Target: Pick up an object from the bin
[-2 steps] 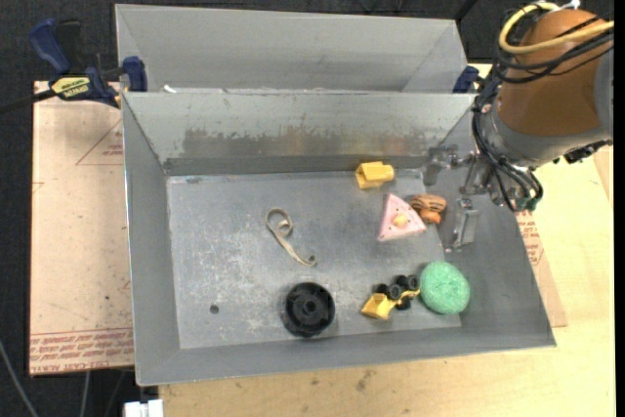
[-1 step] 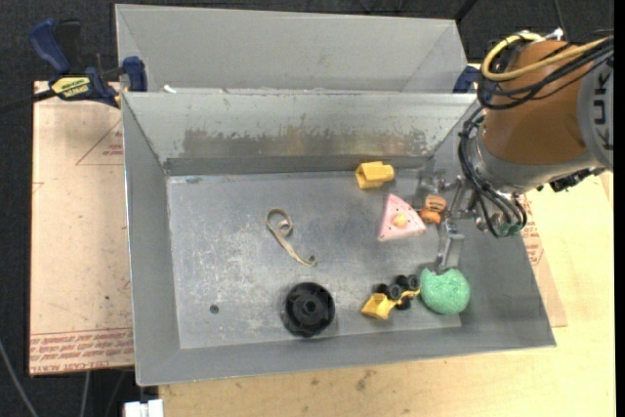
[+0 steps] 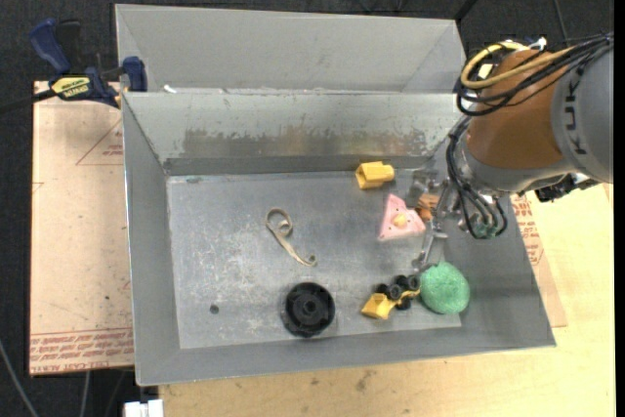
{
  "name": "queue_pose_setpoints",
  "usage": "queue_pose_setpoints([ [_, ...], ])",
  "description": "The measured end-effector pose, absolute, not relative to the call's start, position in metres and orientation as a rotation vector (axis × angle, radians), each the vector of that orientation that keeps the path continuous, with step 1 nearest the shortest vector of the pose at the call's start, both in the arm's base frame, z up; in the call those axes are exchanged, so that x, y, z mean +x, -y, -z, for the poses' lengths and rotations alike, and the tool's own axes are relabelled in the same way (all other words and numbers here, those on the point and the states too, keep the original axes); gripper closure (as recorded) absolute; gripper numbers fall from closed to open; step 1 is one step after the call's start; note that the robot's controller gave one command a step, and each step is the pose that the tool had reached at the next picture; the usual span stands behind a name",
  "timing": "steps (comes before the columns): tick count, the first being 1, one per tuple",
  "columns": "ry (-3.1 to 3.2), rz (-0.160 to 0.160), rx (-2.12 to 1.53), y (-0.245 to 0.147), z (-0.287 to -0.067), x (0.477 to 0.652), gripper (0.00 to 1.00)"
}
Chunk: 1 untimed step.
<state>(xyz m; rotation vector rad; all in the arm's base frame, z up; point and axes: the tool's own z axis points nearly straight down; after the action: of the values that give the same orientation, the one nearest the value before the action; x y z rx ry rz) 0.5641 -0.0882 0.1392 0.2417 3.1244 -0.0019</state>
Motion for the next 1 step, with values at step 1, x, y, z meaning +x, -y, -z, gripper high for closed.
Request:
queue_pose_setpoints([
  [1, -3.122, -0.001, 0.278, 0.0818, -0.1256, 0.5687, 0.00],
])
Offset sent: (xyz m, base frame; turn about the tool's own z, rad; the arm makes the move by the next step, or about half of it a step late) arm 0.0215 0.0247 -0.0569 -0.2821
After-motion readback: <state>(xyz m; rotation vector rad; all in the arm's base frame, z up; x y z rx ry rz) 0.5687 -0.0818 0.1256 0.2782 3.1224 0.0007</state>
